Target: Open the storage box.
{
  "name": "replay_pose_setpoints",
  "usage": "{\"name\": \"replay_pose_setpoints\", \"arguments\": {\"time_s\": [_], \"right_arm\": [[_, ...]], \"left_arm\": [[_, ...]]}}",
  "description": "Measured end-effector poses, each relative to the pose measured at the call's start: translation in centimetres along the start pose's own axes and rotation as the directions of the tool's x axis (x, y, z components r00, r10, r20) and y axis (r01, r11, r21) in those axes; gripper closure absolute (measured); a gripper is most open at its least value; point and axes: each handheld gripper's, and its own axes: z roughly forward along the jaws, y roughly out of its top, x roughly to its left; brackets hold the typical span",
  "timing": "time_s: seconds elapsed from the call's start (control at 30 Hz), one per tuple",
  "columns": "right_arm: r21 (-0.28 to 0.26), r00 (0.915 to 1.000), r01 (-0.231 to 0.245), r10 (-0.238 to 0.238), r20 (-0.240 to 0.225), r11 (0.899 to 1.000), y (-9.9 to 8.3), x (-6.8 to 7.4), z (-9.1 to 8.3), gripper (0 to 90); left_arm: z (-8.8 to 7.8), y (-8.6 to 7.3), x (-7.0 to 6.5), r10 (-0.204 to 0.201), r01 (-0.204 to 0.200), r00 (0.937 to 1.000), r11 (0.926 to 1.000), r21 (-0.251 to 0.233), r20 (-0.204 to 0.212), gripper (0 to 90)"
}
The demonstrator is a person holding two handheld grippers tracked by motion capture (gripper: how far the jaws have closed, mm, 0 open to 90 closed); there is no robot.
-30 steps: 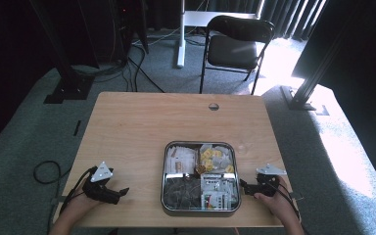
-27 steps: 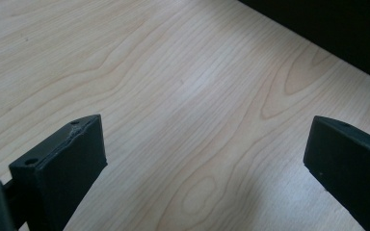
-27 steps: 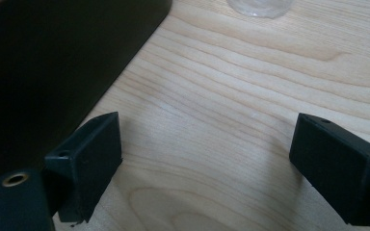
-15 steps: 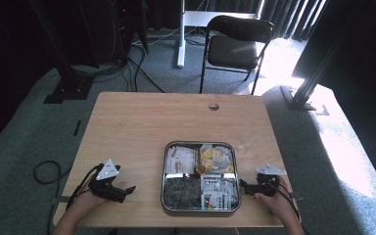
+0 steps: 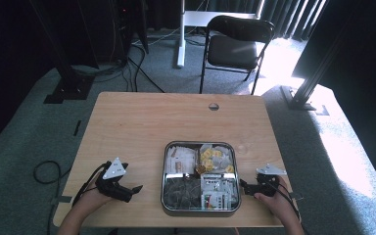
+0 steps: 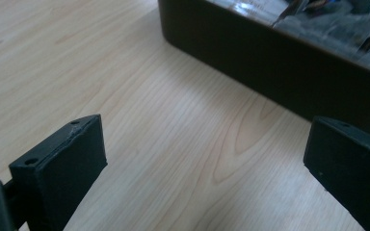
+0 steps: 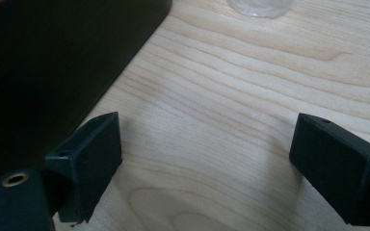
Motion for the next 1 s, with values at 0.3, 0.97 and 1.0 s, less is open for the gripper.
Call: {"name": "replay_pose_setpoints", "arguments": {"time_s": [0.3,0.97,1.0], "right_arm": [[0.000,1.0000,0.000,0.000,0.000,1.000,0.0,0.0,0.0,10.7],[0.000,1.0000,0.000,0.000,0.000,1.000,0.0,0.0,0.0,10.7],[0.000,1.0000,0.000,0.000,0.000,1.000,0.0,0.0,0.0,10.7]], "left_arm": [[0.5,1.8,-0.9,0.031,-0.029,0.9981,0.9990,-0.035,0.053,1.2],[1.7,4.8,-2.4,0.088,-0.079,0.9883,0.9943,-0.072,0.125,1.3],[1.8,5.0,-2.4,0.092,-0.084,0.9877,0.9939,-0.072,0.127,1.3]]}}
